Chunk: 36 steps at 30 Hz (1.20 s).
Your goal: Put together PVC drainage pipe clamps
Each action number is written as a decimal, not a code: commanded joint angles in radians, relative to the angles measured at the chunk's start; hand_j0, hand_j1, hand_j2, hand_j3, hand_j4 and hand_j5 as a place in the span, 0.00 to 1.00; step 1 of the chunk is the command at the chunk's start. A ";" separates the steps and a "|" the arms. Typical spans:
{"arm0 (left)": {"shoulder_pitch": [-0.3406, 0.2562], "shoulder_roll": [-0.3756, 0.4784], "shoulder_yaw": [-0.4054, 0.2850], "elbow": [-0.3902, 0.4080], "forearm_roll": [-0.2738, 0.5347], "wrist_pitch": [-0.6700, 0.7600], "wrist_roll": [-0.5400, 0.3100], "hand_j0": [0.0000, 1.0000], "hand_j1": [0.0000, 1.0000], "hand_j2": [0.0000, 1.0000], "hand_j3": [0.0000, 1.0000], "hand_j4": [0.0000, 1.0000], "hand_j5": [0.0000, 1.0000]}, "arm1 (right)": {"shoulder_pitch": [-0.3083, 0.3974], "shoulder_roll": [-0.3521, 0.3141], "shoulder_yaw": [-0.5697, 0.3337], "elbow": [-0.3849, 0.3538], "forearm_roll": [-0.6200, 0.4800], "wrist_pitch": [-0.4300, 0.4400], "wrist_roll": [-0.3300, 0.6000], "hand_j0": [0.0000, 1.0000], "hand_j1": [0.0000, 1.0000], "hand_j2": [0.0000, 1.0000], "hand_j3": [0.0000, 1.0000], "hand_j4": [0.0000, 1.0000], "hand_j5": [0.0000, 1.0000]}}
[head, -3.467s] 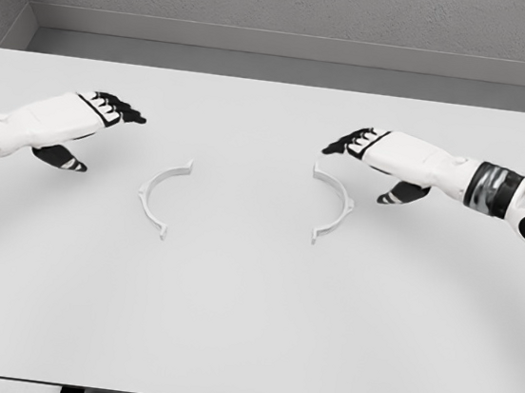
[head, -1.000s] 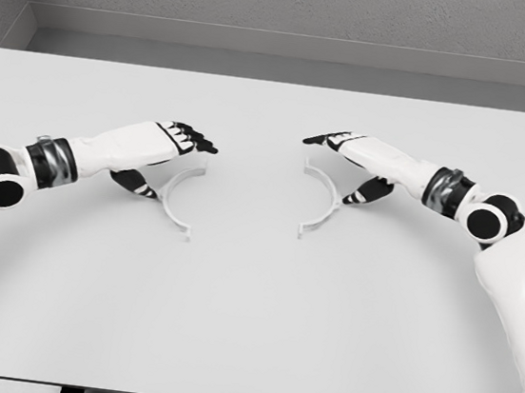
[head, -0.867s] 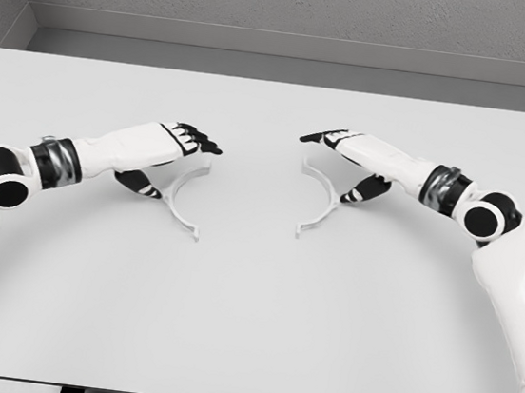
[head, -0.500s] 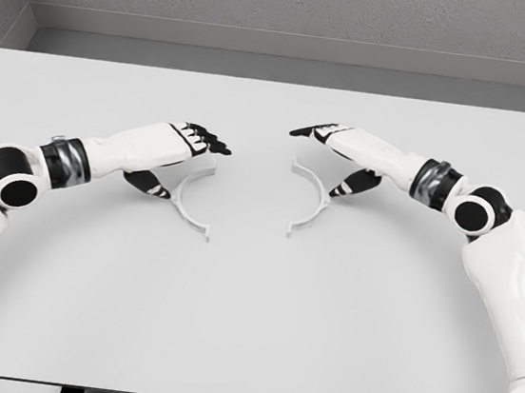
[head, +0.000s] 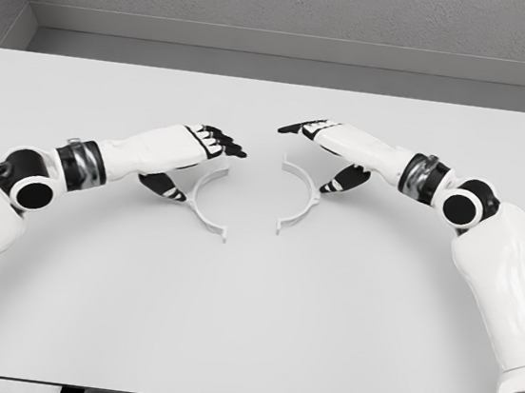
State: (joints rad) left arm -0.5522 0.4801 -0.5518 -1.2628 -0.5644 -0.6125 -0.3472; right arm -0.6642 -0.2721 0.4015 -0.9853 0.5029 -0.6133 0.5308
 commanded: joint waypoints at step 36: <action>0.049 0.218 0.084 -0.035 0.107 0.002 0.005 1.00 1.00 1.00 1.00 1.00 1.00 | -0.018 0.057 0.059 0.028 -0.006 0.002 -0.002 0.98 0.98 0.98 0.98 0.98 0.98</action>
State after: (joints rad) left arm -0.5031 0.6643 -0.4877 -1.3029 -0.4859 -0.6126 -0.3432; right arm -0.6842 -0.2234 0.4512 -0.9543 0.5044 -0.6133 0.5299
